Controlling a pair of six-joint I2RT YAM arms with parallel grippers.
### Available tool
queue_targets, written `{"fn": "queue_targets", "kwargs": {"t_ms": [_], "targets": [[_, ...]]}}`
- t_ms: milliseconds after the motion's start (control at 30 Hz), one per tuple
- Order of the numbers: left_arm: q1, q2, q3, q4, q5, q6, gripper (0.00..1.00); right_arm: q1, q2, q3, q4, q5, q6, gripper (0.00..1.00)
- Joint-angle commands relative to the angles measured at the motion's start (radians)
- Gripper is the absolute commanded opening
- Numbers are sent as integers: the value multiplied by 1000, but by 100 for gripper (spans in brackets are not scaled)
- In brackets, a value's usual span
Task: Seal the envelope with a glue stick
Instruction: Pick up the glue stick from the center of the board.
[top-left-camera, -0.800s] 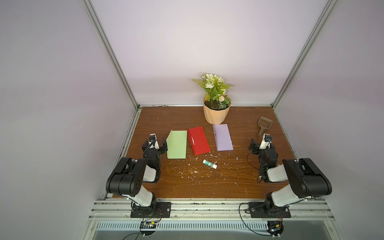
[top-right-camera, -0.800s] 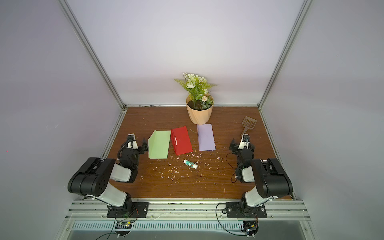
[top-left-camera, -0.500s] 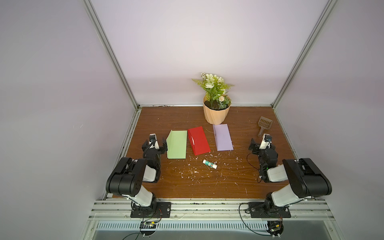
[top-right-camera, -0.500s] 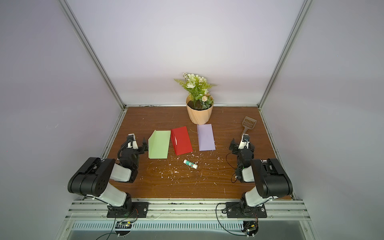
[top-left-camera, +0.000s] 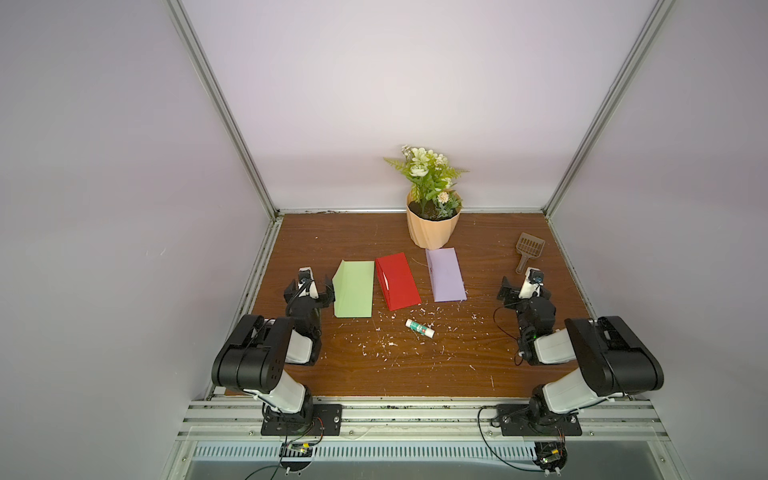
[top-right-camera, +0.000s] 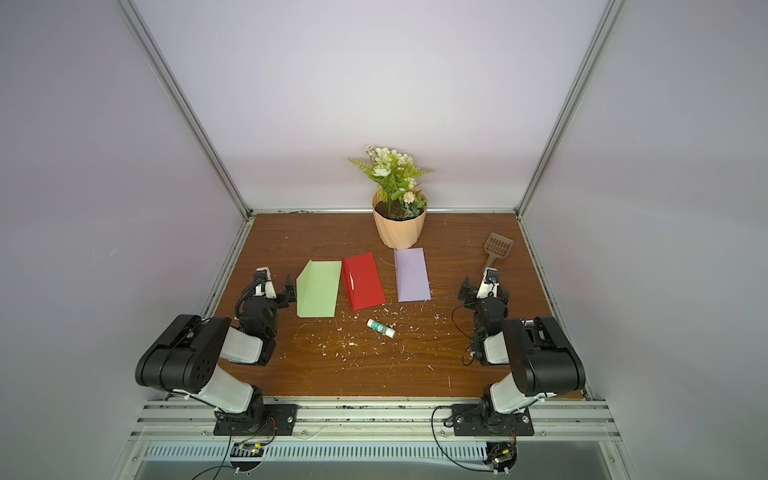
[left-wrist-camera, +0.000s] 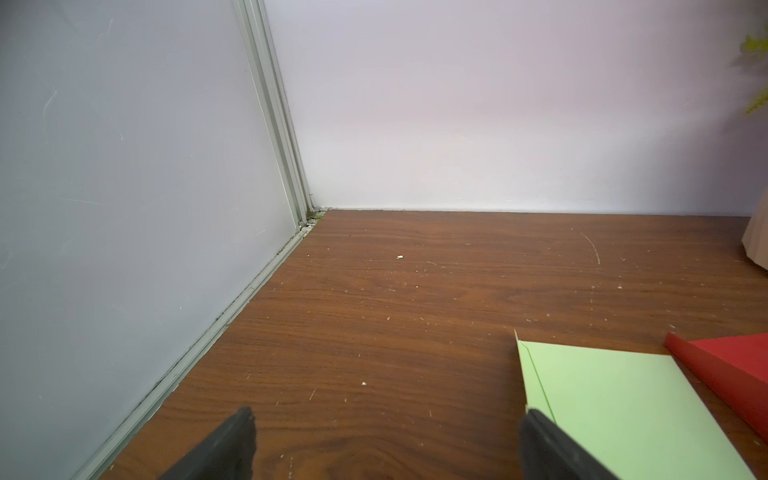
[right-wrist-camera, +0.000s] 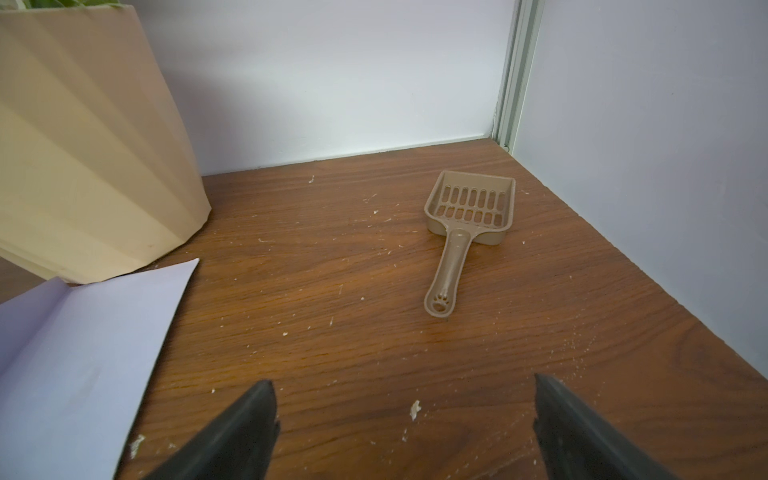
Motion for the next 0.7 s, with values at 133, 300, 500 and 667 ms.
{"fn": "queue_targets", "kwargs": {"t_ms": [133, 300, 500, 667], "targets": [[22, -8, 2, 24, 29, -16, 99, 0, -5, -5, 47, 6, -5, 99], [29, -86, -7, -23, 19, -28, 100, -2, -144, 58, -186, 1, -4, 99], [32, -251, 134, -426, -35, -56, 99, -2, -236, 164, -452, -53, 32, 99], [48, -340, 268, -700, 39, -115, 100, -1, -309, 216, -564, -176, 117, 99]]}}
